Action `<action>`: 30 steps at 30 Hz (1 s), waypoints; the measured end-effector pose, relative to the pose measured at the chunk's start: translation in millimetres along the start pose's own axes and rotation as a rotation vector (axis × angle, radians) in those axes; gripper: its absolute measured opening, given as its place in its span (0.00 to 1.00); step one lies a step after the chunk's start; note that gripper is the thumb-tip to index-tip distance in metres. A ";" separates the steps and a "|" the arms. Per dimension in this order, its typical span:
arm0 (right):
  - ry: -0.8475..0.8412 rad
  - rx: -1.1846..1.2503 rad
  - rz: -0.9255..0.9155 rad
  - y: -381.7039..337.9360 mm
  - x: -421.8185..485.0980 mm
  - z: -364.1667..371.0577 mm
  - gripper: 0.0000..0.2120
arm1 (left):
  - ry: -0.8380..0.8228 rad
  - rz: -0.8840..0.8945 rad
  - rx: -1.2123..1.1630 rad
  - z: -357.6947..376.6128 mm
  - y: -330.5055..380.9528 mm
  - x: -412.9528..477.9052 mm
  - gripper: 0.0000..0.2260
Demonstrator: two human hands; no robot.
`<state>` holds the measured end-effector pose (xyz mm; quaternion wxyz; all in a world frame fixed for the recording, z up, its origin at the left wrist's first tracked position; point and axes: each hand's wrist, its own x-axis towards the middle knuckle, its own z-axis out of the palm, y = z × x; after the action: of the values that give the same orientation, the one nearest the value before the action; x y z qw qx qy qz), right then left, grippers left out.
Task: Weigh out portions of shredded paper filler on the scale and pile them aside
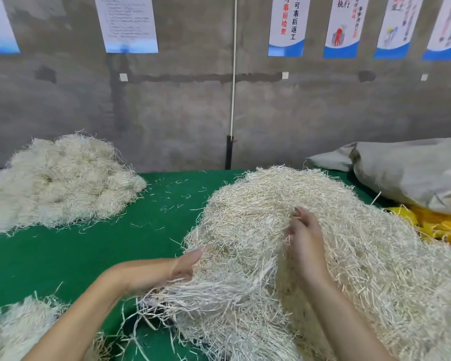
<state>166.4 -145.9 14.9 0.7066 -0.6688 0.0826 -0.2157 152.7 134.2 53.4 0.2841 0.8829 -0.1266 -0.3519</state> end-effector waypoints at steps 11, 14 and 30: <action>-0.894 -0.616 -0.306 38.8 -32.8 36.6 0.12 | 0.782 0.039 0.241 -16.7 -9.8 7.0 0.20; -0.847 -0.520 -0.212 51.1 -27.9 32.7 0.12 | 1.013 0.106 0.112 -17.8 -11.4 8.5 0.16; -0.064 -0.350 0.376 74.4 -3.8 -27.3 0.16 | 1.498 0.011 -0.216 -57.9 -51.0 -22.7 0.25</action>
<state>166.4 -168.3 -61.3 0.6102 -0.7602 0.2191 -0.0416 177.8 208.8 70.0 0.3807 0.8526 0.1309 0.3333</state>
